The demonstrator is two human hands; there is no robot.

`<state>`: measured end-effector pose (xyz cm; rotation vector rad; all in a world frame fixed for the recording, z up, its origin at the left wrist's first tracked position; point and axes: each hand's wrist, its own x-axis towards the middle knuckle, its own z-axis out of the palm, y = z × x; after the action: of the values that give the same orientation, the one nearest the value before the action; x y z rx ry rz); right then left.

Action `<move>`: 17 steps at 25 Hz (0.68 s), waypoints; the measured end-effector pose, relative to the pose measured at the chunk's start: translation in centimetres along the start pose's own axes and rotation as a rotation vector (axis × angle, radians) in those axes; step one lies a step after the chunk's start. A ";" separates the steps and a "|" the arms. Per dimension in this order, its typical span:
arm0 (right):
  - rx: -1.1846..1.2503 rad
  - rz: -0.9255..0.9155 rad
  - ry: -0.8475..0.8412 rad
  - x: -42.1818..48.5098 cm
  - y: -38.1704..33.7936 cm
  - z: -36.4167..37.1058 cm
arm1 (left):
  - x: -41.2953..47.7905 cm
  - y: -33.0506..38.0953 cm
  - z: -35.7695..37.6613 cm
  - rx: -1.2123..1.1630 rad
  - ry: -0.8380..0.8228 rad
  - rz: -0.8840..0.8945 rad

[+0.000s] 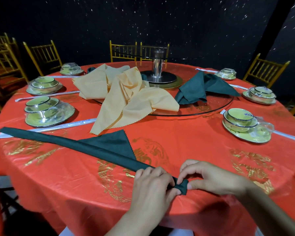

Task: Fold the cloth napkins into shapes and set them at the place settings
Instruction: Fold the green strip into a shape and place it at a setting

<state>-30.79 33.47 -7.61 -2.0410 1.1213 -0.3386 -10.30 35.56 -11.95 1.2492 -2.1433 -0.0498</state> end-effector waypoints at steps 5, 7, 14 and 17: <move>-0.059 -0.013 -0.022 1.8 -1.4 0.0 | -0.3 -0.6 0.0 -0.101 -0.043 0.048; -0.032 0.013 -0.021 2.7 -1.6 0.0 | -0.2 -1.1 -0.3 -0.213 -0.049 0.010; 0.024 0.028 0.021 4.1 -1.4 0.7 | -0.3 -1.3 -0.8 -0.142 0.030 -0.028; 0.033 -0.016 0.005 2.6 -0.8 0.3 | -0.1 -1.6 -1.0 -0.088 0.053 -0.044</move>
<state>-28.65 31.75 -7.55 -2.0220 1.0960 -0.3679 -8.45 35.06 -11.79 1.2330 -2.0466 -0.1266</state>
